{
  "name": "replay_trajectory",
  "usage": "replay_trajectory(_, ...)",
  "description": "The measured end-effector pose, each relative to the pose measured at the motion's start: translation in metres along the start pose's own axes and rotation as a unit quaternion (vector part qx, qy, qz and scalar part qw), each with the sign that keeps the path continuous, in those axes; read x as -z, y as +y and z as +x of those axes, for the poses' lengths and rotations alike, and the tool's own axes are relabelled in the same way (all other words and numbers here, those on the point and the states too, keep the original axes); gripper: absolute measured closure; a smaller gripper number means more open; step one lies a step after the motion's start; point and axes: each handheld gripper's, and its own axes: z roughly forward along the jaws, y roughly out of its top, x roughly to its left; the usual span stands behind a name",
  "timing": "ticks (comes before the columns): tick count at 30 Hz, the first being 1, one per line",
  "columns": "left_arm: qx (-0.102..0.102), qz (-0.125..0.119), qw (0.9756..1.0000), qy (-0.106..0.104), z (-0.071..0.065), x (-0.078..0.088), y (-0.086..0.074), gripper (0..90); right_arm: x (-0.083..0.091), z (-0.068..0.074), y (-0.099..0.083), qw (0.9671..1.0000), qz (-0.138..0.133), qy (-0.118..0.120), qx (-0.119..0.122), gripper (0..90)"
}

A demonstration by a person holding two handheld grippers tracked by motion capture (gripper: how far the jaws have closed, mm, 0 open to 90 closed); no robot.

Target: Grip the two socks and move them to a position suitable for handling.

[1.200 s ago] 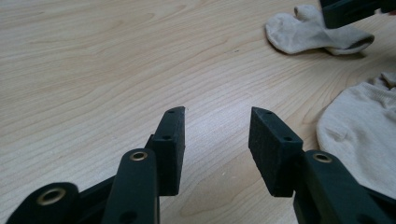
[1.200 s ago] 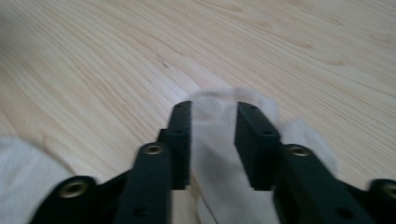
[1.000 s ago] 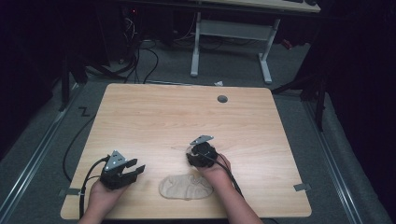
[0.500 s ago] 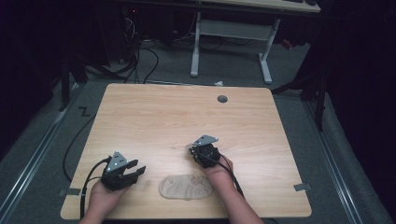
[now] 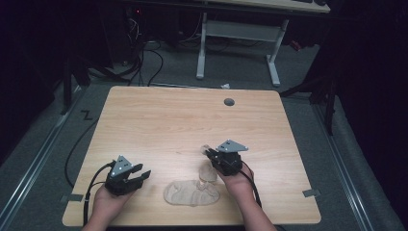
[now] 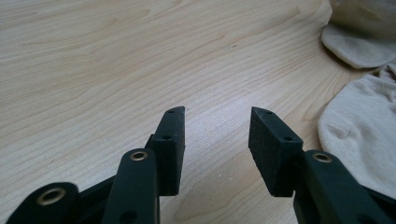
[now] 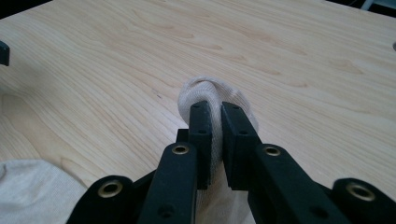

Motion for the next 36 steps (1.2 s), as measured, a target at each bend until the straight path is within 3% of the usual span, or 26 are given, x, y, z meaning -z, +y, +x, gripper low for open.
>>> replay_trajectory(7,0.008,0.0,1.0,0.001,0.002,0.001,-0.001,56.4,0.009,-0.009,-0.01,0.9998,-0.017,-0.003,-0.012,82.9)
replay_trajectory(16,-0.001,0.008,1.0,0.006,-0.002,-0.005,0.001,56.4,0.026,-0.024,-0.024,0.9988,-0.032,-0.021,-0.03,81.8)
replay_trajectory(20,-0.005,0.007,1.0,0.005,-0.002,-0.002,0.0,56.3,0.035,-0.032,-0.034,0.9984,-0.028,-0.034,-0.034,80.5)
replay_trajectory(26,-0.001,0.007,1.0,0.0,-0.001,-0.007,0.003,56.3,0.054,-0.049,-0.053,0.9964,-0.024,-0.053,-0.062,76.5)
replay_trajectory(31,-0.015,0.011,0.9998,-0.004,-0.007,-0.012,0.005,56.0,0.072,-0.059,-0.068,0.9938,-0.016,-0.089,-0.065,69.7)
replay_trajectory(34,-0.018,0.015,0.9997,-0.005,-0.009,-0.012,0.004,56.0,0.084,-0.063,-0.073,0.9917,-0.017,-0.115,-0.054,68.4)
replay_trajectory(35,-0.02,0.014,0.9997,-0.005,-0.009,-0.011,0.004,56.0,0.086,-0.062,-0.073,0.992,-0.015,-0.115,-0.049,69.5)
replay_trajectory(36,-0.02,0.013,0.9997,-0.005,-0.009,-0.01,0.004,55.9,0.086,-0.059,-0.074,0.9947,-0.013,-0.092,-0.045,71.3)
